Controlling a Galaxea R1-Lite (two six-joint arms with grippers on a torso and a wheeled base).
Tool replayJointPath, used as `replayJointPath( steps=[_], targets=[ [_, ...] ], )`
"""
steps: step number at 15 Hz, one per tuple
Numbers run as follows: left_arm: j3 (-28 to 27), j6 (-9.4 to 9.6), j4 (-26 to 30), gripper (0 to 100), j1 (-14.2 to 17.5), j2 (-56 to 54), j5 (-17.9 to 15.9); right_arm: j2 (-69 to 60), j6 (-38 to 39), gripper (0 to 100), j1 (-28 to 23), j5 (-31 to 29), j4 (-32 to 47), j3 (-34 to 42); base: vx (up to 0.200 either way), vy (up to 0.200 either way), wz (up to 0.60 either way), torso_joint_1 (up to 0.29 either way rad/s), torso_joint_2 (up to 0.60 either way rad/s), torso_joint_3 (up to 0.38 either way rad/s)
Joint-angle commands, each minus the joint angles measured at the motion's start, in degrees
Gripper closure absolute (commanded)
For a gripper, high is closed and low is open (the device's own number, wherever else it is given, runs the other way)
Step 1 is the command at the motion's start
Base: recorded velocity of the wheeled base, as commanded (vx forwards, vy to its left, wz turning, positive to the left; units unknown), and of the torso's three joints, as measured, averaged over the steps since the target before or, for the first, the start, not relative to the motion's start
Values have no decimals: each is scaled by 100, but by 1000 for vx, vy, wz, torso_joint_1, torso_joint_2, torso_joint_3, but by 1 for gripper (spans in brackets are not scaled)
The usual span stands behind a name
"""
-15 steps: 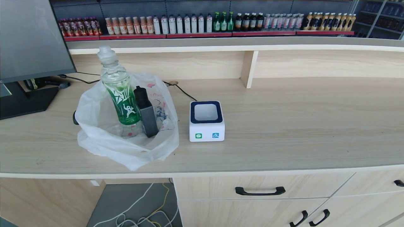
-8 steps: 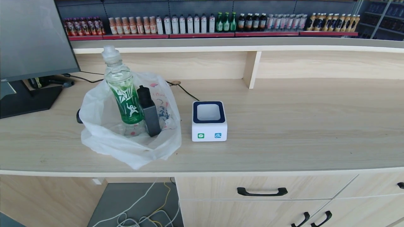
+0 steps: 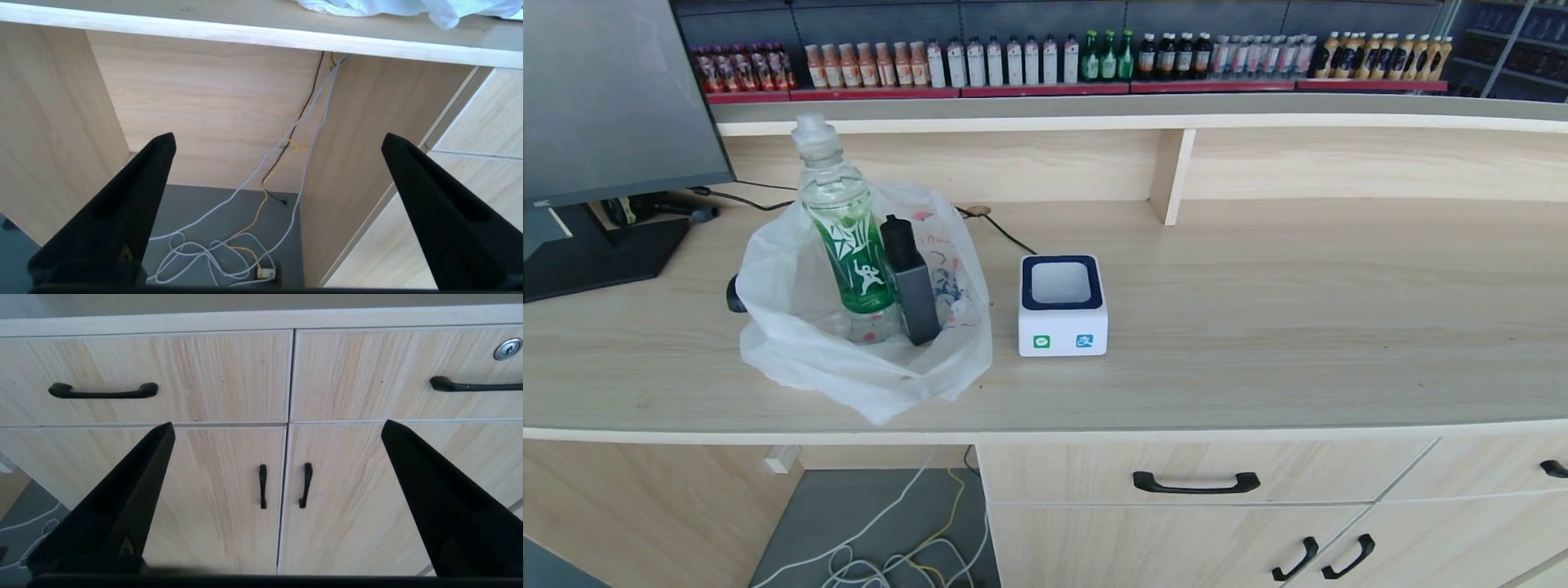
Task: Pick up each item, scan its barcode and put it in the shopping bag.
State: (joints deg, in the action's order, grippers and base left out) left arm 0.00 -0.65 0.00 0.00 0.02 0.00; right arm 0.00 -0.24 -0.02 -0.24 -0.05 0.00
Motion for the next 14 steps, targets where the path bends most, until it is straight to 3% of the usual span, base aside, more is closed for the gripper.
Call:
replayJointPath(
  steps=[1, 5, 14],
  targets=[
    [0, -6, 0, 0, 0, -2, 0, 9, -11, 0, 2, 7, -4, 0, 0, -200, 0, 22, -2, 7],
    [0, -6, 0, 0, 0, -2, 0, 9, -11, 0, 2, -2, -4, 0, 0, -200, 0, 2, -2, 2],
    [0, 3, 0, 0, 0, -2, 0, 9, -11, 0, 2, -2, -4, 0, 0, 0, 0, 0, 0, 0]
  ],
)
